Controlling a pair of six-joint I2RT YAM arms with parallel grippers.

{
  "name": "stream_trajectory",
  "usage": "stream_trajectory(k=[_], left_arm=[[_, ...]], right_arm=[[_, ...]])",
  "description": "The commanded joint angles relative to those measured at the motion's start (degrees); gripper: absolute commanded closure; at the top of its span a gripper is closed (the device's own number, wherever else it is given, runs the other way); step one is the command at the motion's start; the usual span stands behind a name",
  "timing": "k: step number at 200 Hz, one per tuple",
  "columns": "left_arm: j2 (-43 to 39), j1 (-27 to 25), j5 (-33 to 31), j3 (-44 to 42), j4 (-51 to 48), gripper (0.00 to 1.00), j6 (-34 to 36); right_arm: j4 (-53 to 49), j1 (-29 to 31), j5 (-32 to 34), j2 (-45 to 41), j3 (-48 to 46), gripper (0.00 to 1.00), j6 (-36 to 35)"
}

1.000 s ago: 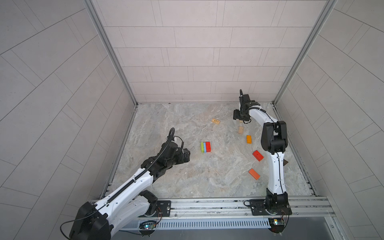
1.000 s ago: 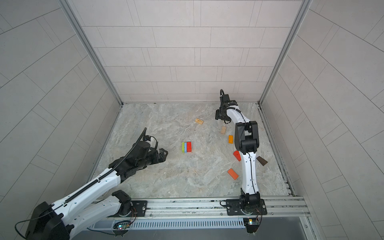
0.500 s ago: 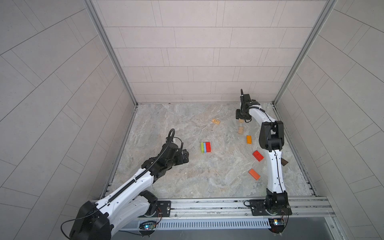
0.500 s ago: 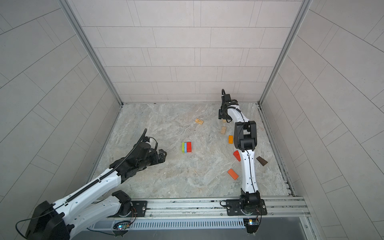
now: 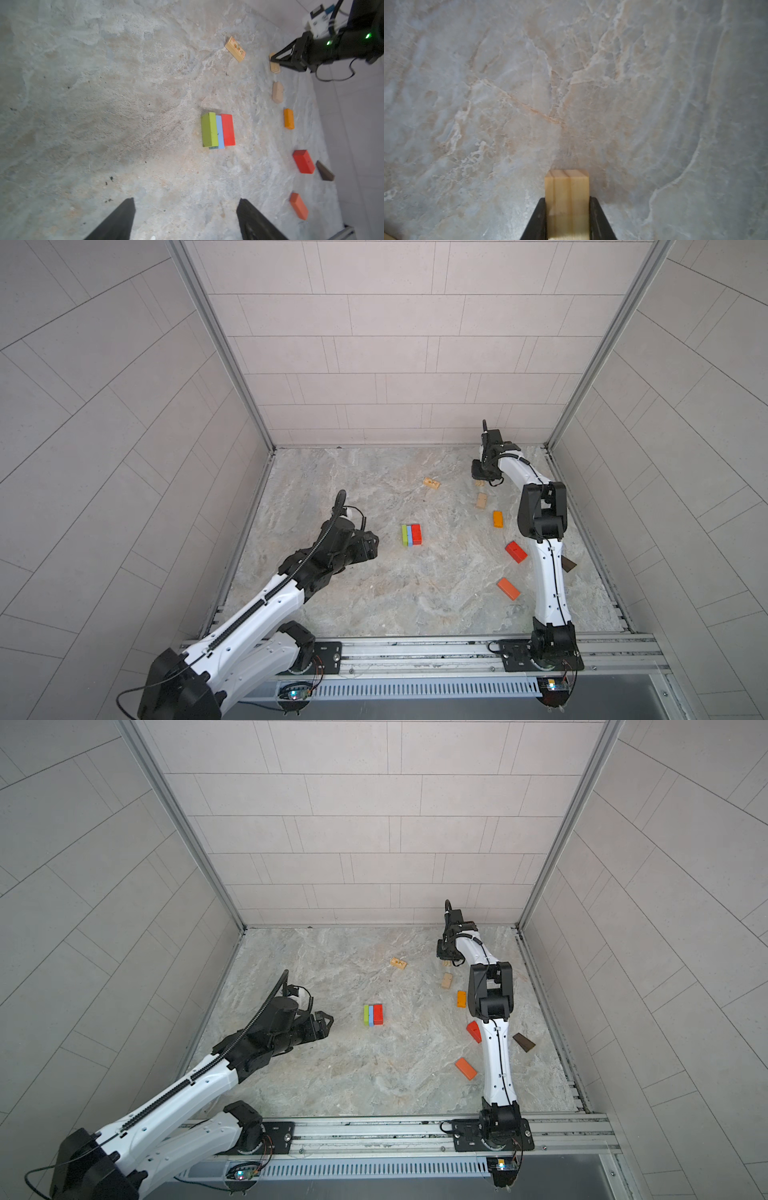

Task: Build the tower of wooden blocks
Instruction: 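Reach the right gripper to the pale wood block and grasp it, then carry the wood block toward the row while the left gripper moves beside it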

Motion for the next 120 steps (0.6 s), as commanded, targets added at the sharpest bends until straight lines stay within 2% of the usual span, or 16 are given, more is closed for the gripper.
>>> stream_trajectory(k=[1, 15, 32, 66, 95, 120], left_arm=[[0.74, 0.08, 2.48, 3.44, -2.39, 0.39, 2.01], [0.78, 0.08, 3.8, 4.09, -2.11, 0.47, 3.29], [0.98, 0.06, 4.98, 4.68, -0.93, 0.51, 4.85], [3.18, -0.02, 8.53, 7.65, 2.59, 0.51, 5.09], [8.04, -0.2, 13.39, 12.62, 3.31, 0.51, 6.19], [12.09, -0.4, 16.33, 14.76, 5.39, 0.51, 7.3]], right_arm=[[-4.38, -0.07, -4.25, -1.64, 0.08, 0.93, 3.16], [-1.28, 0.01, -9.54, -4.52, -4.14, 0.93, 6.6], [9.02, 0.33, -18.22, -10.47, -14.24, 0.94, 13.19], [31.92, 1.23, -27.77, -24.58, -36.91, 0.97, 27.94], [44.63, 3.69, -30.94, -34.14, -51.25, 0.98, 37.13], [49.77, 7.74, -30.54, -40.87, -59.45, 0.99, 41.27]])
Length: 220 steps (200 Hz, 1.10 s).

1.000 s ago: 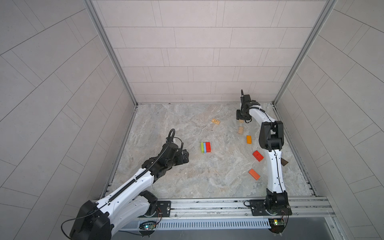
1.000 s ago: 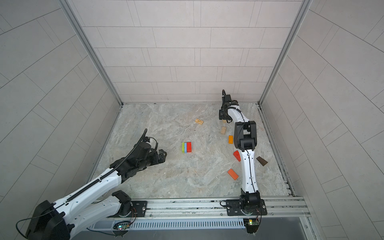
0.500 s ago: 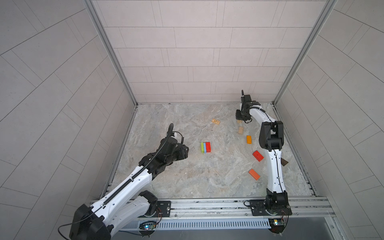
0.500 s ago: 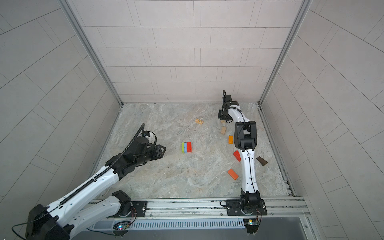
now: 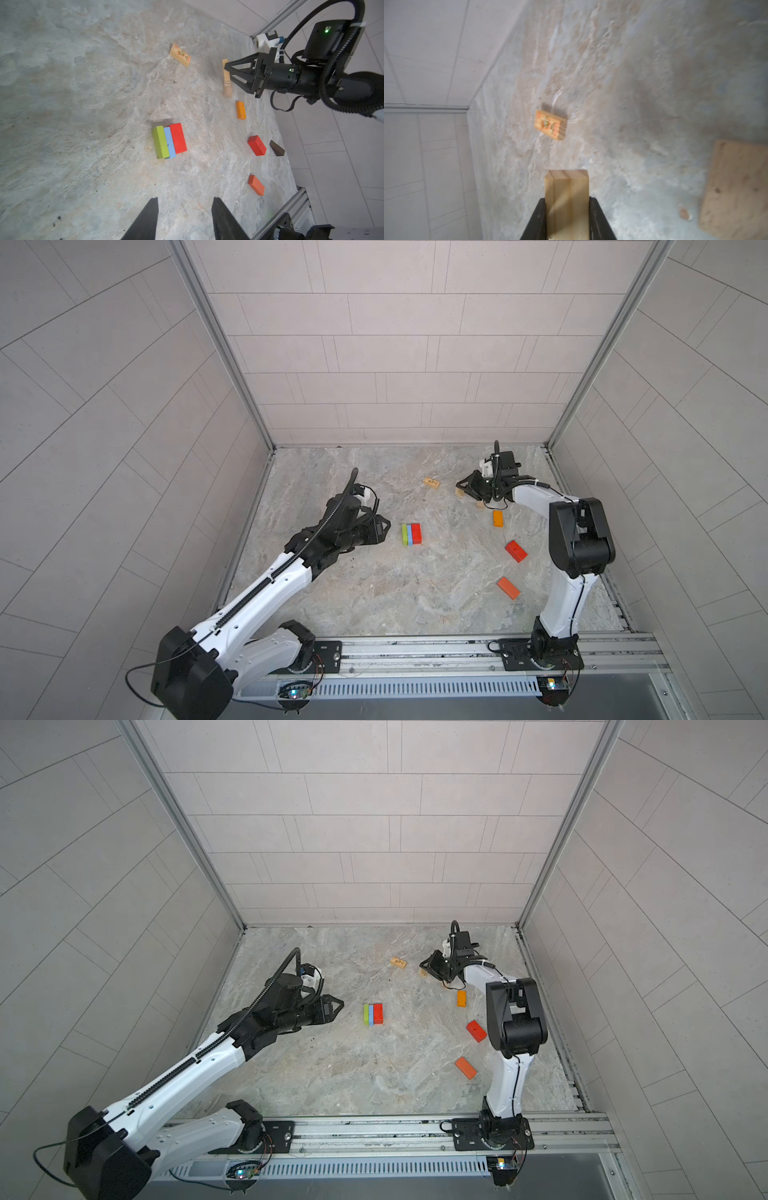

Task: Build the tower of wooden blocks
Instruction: 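Carry the wood block toward the row while the left gripper moves beside it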

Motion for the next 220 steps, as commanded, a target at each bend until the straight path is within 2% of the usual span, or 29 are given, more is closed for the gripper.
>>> stream_trajectory(k=[1, 24, 56, 99, 123, 138, 169, 220], left_arm=[[2.91, -0.38, 4.57, 2.57, 2.94, 0.51, 2.16], [5.66, -0.82, 5.46, 3.75, 4.77, 0.5, 2.38], [8.27, -3.54, 3.27, 5.32, 6.51, 0.49, 3.46], [13.42, -6.51, 1.68, 7.41, 8.39, 0.38, 4.01], [16.58, -6.98, 1.88, 8.51, 10.06, 0.36, 3.66], [18.66, -6.97, 1.24, 9.55, 10.47, 0.37, 3.48], [22.09, -6.97, -0.39, 11.66, 11.33, 0.47, 3.53], [27.1, -6.88, 0.56, 15.35, 12.53, 0.48, 3.48]], right_arm=[[11.62, 3.86, -2.41, -6.24, -6.26, 0.99, 9.02], [15.78, 7.35, 0.26, -11.89, -12.77, 0.99, 12.73], [21.8, 11.41, 3.3, -17.57, -19.54, 0.99, 17.36], [20.83, 15.64, 5.53, -21.99, -21.57, 0.99, 17.43], [20.62, 17.43, 5.36, -22.14, -21.69, 0.99, 17.39], [20.99, 18.07, 5.04, -22.07, -21.85, 0.99, 17.64], [21.51, 19.32, 3.78, -22.21, -22.37, 0.99, 17.47], [22.23, 19.46, 2.51, -22.24, -23.26, 0.99, 17.39]])
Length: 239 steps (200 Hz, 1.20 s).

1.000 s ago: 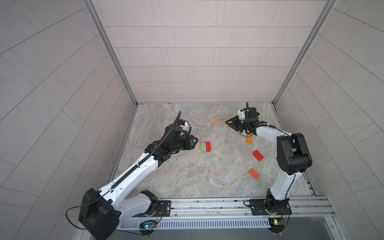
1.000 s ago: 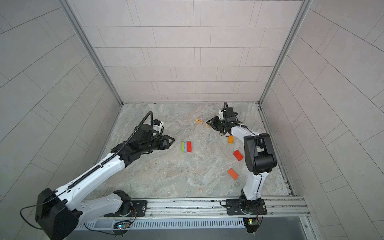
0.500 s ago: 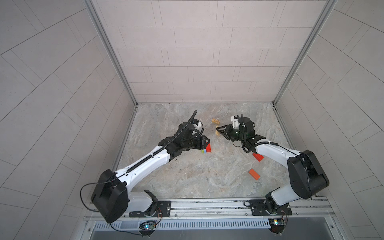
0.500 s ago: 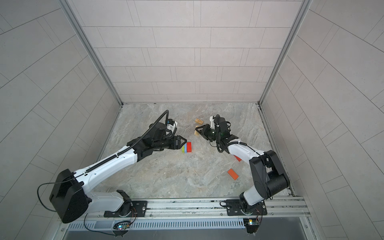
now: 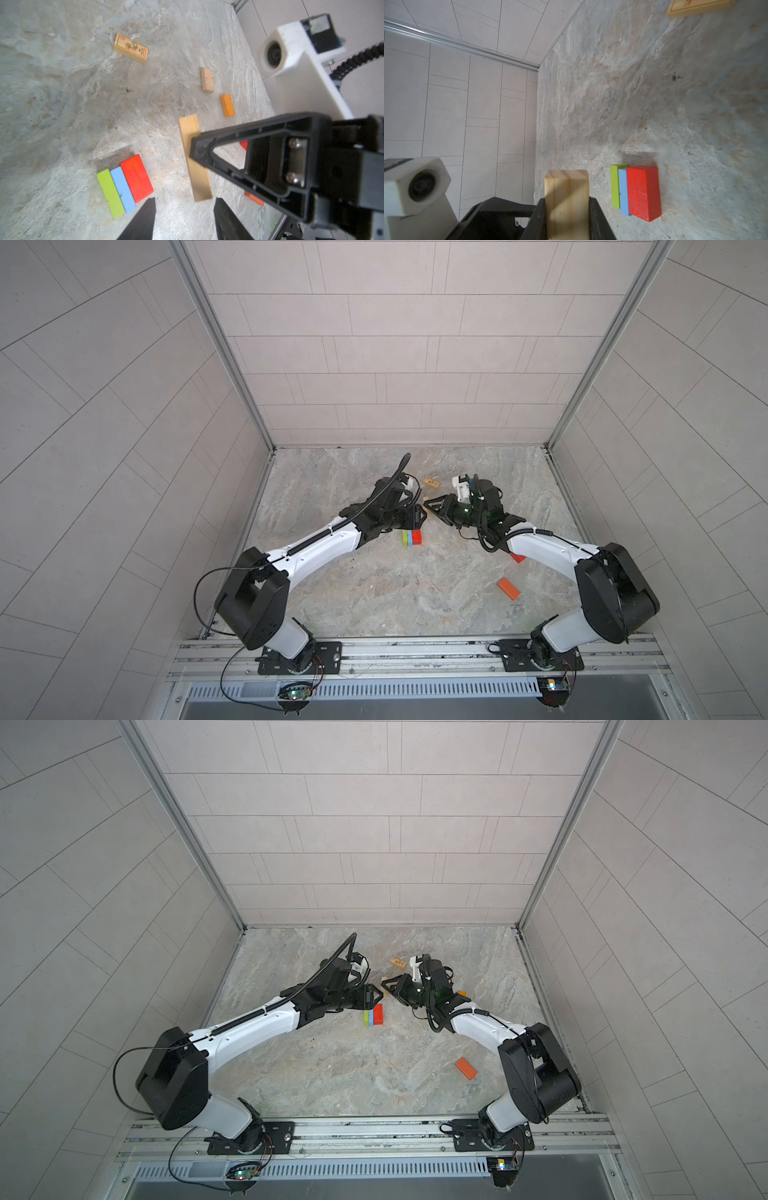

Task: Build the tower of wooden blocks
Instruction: 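Carry the wood block toward the row while the left gripper moves beside it, then pass the pale wood block from the right gripper into the left gripper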

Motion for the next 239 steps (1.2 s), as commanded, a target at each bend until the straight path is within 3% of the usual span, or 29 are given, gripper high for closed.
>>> stream_trajectory(k=[1, 22, 93, 134, 174, 207, 239], left_arm=[[1.56, -0.07, 0.05, 2.14, 1.97, 0.48, 0.29], [2.98, -0.07, 0.16, 2.61, 2.51, 0.48, 0.11], [5.7, 0.07, -0.27, 3.68, 2.9, 0.65, 0.02], [6.98, 0.03, -2.33, 5.29, 1.25, 0.82, 0.11], [6.62, 0.04, -3.52, 5.4, -1.32, 0.9, 1.64], [4.84, 0.24, -4.99, 4.61, -4.12, 0.91, 4.39], [2.69, 0.73, -7.4, 5.76, -10.99, 0.91, 8.8]], right_arm=[[2.01, 0.31, -0.9, -1.43, -0.53, 0.99, 1.39], [2.45, 0.25, -1.3, -1.38, -0.81, 0.99, 1.64], [4.81, 0.3, -2.87, -0.32, -1.33, 0.99, 2.67], [5.01, 0.26, -3.92, -0.36, -1.62, 0.98, 2.25], [4.72, -0.59, -5.11, -0.42, -1.18, 0.84, 1.28], [4.01, -2.48, -6.69, -0.56, -0.16, 0.62, -0.17], [3.88, -6.14, -8.74, -1.87, -0.24, 0.48, -0.52]])
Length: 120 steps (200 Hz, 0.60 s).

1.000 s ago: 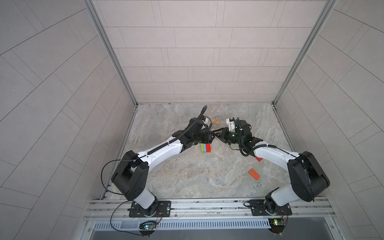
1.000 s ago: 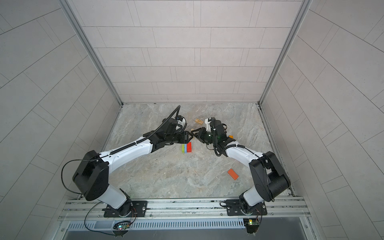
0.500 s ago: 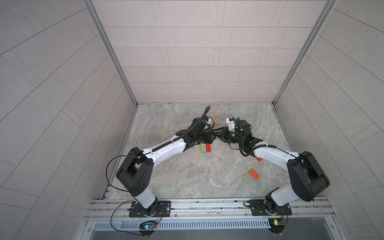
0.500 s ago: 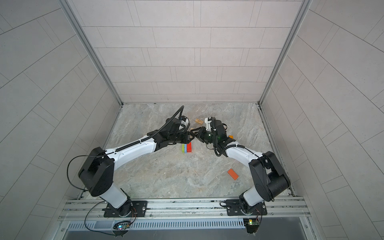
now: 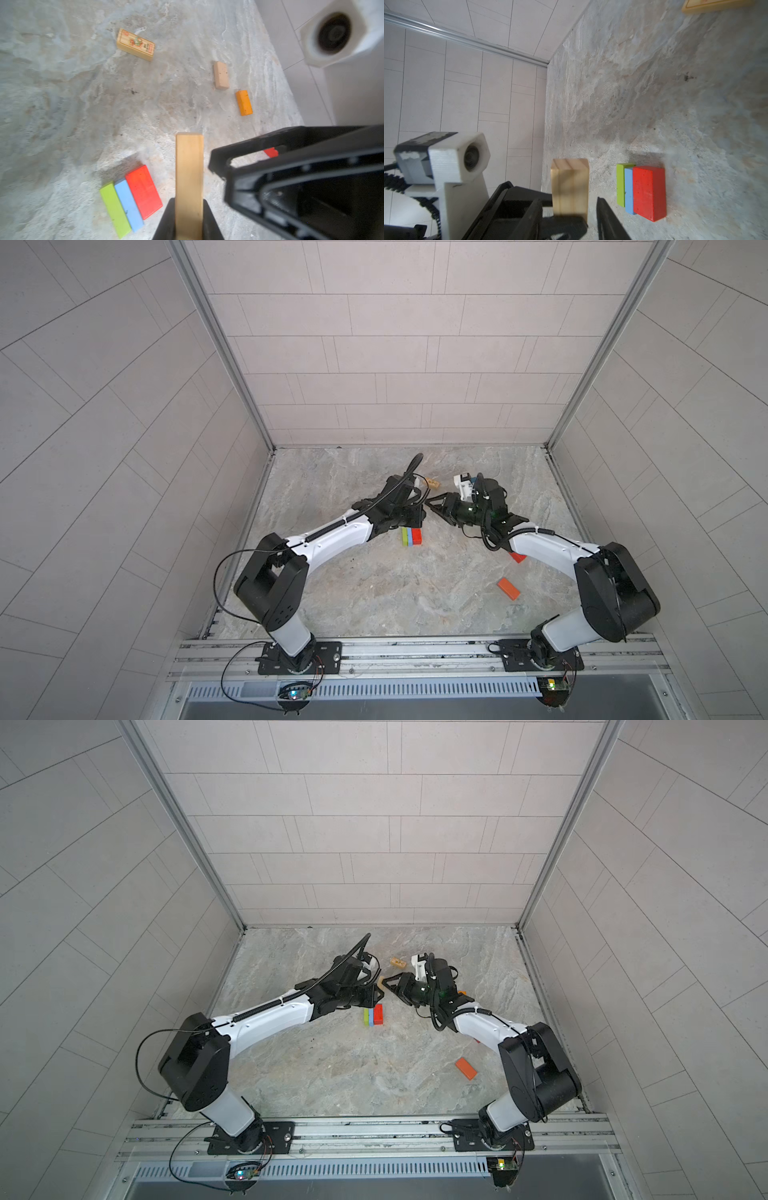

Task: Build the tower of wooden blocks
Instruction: 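Pass the pale wood block from the right gripper into the left gripper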

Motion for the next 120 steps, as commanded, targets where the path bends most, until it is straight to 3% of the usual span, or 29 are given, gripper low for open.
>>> stream_trajectory(k=[1, 25, 54, 120], left_arm=[[-3.06, 0.65, -3.97, 1.89, -7.27, 0.91, 4.74], [-5.32, 0.78, -5.09, 2.2, -11.76, 0.91, 10.1], [-7.63, 0.93, -5.46, 2.99, -15.62, 0.91, 18.64], [-4.81, 2.41, 1.99, 6.9, -20.14, 0.89, 34.33]], right_arm=[[0.61, -2.66, -2.66, -2.09, 0.68, 0.48, 0.2], [-2.05, -5.89, -3.91, -4.44, 0.32, 0.41, -1.71], [-3.81, -10.05, -5.68, -7.21, -1.55, 0.41, -3.25], [-3.86, -12.56, -8.33, -10.72, -7.09, 0.44, -5.05]])
